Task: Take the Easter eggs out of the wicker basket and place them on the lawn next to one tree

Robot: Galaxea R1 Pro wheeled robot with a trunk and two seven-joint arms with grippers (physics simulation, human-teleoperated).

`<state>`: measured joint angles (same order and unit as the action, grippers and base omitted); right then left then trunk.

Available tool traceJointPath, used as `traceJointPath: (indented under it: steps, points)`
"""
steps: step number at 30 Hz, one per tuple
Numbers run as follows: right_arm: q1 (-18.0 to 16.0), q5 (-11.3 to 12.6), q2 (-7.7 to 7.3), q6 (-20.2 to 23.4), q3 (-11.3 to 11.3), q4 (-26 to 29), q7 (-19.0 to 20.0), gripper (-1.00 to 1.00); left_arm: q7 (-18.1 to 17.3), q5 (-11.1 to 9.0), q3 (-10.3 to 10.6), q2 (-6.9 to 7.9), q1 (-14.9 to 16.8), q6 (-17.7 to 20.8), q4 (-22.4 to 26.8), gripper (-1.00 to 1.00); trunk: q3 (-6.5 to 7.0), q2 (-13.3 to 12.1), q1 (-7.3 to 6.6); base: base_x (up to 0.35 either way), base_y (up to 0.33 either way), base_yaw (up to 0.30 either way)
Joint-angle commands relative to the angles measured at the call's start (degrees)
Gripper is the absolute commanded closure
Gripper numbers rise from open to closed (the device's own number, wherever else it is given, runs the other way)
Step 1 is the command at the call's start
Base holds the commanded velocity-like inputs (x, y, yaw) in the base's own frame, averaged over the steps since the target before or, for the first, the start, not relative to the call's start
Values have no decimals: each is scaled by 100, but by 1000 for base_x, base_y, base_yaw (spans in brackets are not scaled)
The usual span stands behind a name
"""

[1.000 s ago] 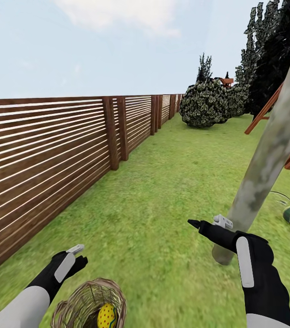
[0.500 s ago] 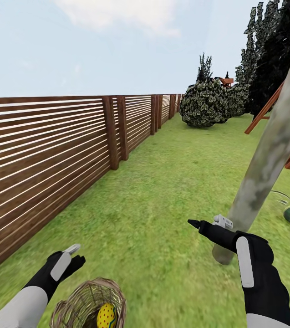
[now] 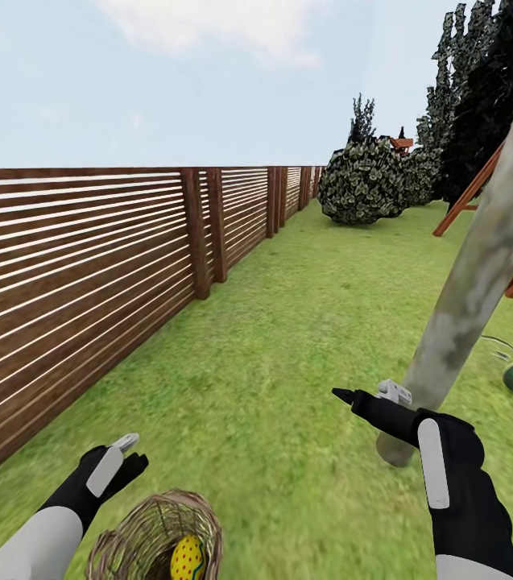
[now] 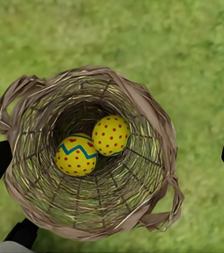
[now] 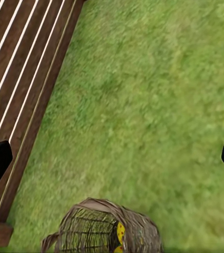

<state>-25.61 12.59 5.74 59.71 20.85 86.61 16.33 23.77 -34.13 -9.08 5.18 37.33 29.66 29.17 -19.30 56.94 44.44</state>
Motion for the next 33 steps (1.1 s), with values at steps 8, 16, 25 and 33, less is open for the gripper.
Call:
traceJointPath:
  steps: [8, 16, 25, 33]
  points:
    - [-5, -3, 6, 29, 9, 5, 35, -100, 28, -55, 0, -7, 2, 10, 9, -100, -152, 328, 177, 0, 0, 0]
    - [-5, -3, 6, 29, 5, 7, 42, -100, -20, -43, 2, -8, 8, -20, -206, -100, -295, 649, 353, 0, 0, 0]
    - [-2, 6, 12, 29, -61, 20, 51, -100, -45, -41, 3, -2, 11, -45, -310, -100, -457, 1010, 550, 0, 0, 0]
    - [3, 6, 14, 29, -91, 189, 54, -100, -54, -30, 3, -3, 11, -101, -295, -100, -600, 1330, 726, 0, 0, 0]
